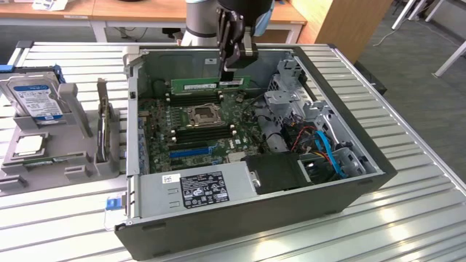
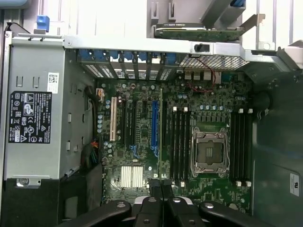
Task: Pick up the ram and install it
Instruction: 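Pick up the ram and move it above insertion slot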
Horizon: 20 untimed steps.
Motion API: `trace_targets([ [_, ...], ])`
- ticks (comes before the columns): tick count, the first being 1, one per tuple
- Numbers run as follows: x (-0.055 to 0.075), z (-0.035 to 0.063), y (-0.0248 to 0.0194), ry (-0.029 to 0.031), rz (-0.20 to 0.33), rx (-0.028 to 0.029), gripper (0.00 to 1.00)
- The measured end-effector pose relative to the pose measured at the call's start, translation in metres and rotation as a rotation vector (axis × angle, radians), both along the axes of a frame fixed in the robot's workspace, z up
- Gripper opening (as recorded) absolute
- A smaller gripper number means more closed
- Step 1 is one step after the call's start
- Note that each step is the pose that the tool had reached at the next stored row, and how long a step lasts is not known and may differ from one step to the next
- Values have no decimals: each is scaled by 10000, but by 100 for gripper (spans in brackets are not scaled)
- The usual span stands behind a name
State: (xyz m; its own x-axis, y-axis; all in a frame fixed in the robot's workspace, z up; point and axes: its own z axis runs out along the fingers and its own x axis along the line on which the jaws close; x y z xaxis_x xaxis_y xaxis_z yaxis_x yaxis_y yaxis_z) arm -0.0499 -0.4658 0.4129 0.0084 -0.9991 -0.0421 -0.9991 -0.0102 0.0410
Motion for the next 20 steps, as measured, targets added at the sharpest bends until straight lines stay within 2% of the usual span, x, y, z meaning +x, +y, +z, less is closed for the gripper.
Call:
trace_targets([
  [2,-1,-1,31,0,-1,-2,11],
  [4,0,-3,85,0,0,0,11],
  [12,-1,-10,380,0,-1,-1,11],
  [16,0,-13,512,0,0,-1,11],
  [18,-1,-12,556,2,0,-2,11],
  [20,0,-12,561,1,0,-3,11],
])
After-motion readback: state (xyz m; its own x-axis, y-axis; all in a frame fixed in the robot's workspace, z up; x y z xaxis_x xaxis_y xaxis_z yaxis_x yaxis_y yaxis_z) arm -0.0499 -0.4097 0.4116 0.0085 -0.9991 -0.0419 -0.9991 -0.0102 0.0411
